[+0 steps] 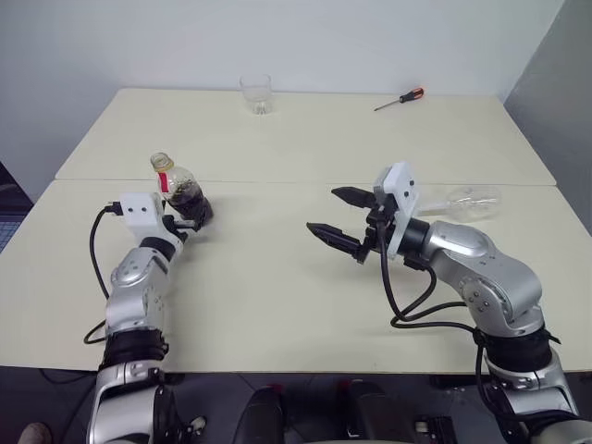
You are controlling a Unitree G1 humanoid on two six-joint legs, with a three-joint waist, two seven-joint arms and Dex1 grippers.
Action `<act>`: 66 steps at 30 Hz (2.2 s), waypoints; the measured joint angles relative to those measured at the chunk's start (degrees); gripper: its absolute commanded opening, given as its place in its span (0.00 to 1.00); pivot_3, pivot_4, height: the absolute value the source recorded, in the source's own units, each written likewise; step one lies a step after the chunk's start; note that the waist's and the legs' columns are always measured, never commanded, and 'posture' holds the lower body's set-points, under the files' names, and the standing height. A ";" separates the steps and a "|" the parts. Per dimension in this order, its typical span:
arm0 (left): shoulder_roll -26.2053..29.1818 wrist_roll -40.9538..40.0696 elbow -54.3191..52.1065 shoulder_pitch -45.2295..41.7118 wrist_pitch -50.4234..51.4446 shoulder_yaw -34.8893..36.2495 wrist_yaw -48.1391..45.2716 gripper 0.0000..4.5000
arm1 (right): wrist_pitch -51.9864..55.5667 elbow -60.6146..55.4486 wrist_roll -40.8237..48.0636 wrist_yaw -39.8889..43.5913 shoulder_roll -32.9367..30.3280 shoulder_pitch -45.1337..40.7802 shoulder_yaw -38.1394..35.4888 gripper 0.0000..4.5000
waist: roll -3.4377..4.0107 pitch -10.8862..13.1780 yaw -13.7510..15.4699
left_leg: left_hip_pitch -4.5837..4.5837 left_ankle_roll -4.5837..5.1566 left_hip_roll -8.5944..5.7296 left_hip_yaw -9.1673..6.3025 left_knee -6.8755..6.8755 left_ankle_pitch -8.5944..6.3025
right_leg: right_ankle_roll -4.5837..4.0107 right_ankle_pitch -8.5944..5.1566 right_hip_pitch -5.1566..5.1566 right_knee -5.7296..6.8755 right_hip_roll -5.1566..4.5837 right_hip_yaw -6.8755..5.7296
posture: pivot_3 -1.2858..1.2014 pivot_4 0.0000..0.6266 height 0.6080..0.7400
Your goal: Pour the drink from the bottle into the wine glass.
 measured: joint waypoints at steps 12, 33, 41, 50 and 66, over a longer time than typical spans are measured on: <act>1.45 -7.05 -33.97 21.54 18.28 1.52 -0.36 1.00 | 0.13 -3.05 -1.34 -3.56 -2.13 8.96 -3.72 1.00 | -0.01 0.00 0.18 | 0.05 -0.01 -0.03 -0.11 -0.01 0.01 | 0.01 -0.01 0.08 -0.02 -0.07 0.00 | 0.52 0.24 1.00; 6.31 -9.88 -37.46 7.42 21.04 -25.62 -29.77 1.00 | 10.42 -2.50 0.33 -35.30 18.52 15.87 -29.37 1.00 | -0.01 -0.03 -0.04 | 0.11 -0.05 -0.10 0.21 -0.12 0.03 | -0.01 -0.02 0.02 -0.01 0.21 0.19 | 0.52 0.24 1.00; 6.44 -8.22 -32.63 1.30 16.01 -26.81 -35.92 1.00 | 6.04 9.30 6.93 -43.72 27.70 7.37 -38.84 1.00 | 0.03 -0.03 -0.04 | 0.10 -0.04 -0.13 0.27 -0.13 0.03 | -0.03 -0.02 0.01 -0.02 0.27 0.20 | 0.52 0.24 1.00; 6.39 -7.47 -32.66 1.59 14.06 -27.91 -38.30 1.00 | -4.18 25.00 11.68 -44.55 25.16 -0.11 -45.23 1.00 | 0.07 -0.01 -0.07 | 0.10 -0.03 -0.12 0.33 -0.11 0.02 | -0.03 -0.01 0.00 0.00 0.25 0.26 | 0.52 0.24 1.00; 5.27 -5.81 -31.23 0.88 13.34 -28.27 -38.20 1.00 | -14.37 42.28 16.99 -42.82 23.83 -9.97 -46.44 1.00 | 0.09 -0.01 -0.19 | 0.14 -0.03 -0.08 0.35 -0.12 0.02 | -0.05 -0.02 -0.01 0.09 0.25 0.27 | 0.52 0.24 1.00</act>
